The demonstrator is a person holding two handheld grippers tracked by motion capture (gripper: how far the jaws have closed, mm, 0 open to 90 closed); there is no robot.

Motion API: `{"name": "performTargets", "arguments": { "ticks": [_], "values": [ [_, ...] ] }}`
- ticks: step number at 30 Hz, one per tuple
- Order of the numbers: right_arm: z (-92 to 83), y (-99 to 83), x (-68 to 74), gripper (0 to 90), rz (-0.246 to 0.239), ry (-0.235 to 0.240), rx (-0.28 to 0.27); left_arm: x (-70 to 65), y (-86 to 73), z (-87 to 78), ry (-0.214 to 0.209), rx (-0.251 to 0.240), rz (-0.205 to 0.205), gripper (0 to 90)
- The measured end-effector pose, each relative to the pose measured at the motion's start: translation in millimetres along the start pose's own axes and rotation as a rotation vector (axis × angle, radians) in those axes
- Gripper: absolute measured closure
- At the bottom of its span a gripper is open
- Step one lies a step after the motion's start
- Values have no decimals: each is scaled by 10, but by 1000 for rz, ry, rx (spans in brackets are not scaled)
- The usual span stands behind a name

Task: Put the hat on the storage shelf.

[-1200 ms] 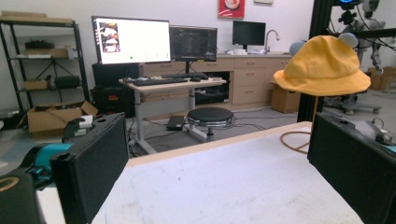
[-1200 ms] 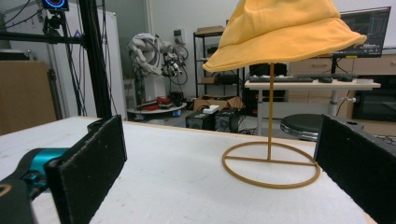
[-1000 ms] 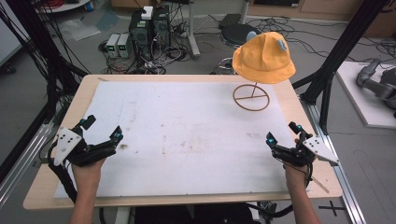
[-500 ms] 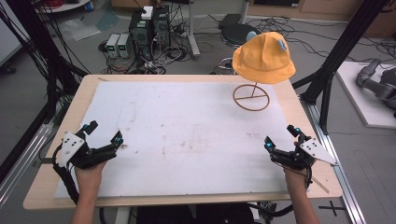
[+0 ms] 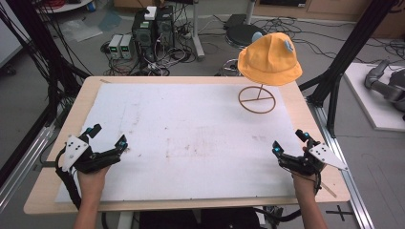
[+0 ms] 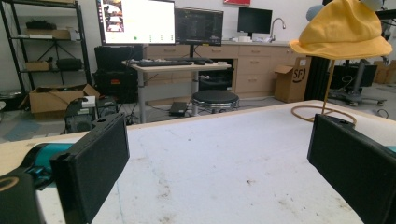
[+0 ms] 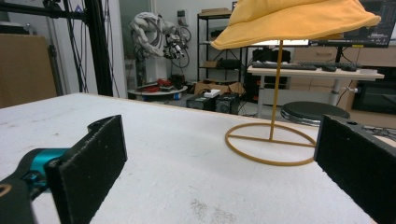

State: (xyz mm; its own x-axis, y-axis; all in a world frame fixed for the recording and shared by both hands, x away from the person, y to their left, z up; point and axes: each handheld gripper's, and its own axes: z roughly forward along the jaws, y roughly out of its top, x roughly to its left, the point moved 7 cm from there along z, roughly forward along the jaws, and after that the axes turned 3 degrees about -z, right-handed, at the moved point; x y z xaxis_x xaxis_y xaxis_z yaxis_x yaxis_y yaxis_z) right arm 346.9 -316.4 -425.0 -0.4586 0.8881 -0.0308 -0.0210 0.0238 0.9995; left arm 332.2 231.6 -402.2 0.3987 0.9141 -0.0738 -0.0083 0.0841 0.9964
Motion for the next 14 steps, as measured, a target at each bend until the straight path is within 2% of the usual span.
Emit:
{"name": "performTargets", "arguments": {
  "ticks": [14],
  "values": [
    [-17,3,-42,22,1,-9,-5,3,-18,-11,0,8,-1,59]
  ]
}}
